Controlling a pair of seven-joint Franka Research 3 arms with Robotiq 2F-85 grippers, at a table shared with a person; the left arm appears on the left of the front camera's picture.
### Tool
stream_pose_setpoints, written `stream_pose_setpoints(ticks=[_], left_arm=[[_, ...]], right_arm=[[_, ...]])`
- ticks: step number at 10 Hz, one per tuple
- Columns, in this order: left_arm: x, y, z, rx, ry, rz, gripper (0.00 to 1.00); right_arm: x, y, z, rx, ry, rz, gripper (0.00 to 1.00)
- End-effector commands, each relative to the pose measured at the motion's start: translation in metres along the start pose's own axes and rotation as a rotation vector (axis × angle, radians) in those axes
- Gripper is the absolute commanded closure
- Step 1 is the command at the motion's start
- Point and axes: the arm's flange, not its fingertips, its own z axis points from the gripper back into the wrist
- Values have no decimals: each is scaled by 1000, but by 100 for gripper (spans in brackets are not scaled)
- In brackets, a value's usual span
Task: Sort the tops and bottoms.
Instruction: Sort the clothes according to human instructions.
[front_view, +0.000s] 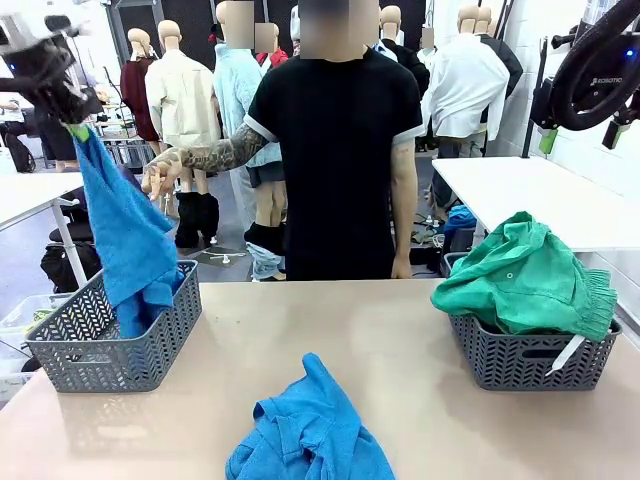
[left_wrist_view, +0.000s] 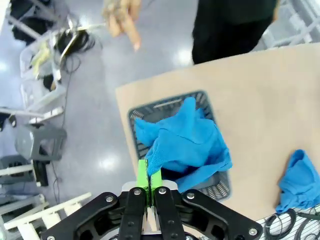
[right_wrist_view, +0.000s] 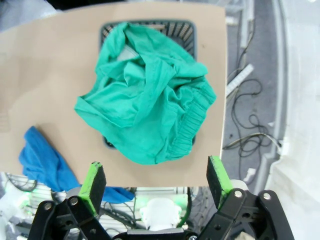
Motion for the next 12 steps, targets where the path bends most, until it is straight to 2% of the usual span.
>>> stream_pose_setpoints(ticks=[1,3,5,9,12], left_arm=[[-15,-12,-21,66,83,-27,100],[-34,-27,-67,5,88,-184,100],[-54,-18,-116,-72,153,-119,100],[-75,-27,-142,-277,171,-60,98],[-75,-24,-139,-264,189,-52,43]], right_arm=[[-2,0,-3,4,-11,-3,0],[-2,0,-3,4,-11,-3,0],[-2,0,-3,4,-11,-3,0],[-2,0,-3,4,-11,-3,0],[-2,0,-3,4,-11,-3,0]])
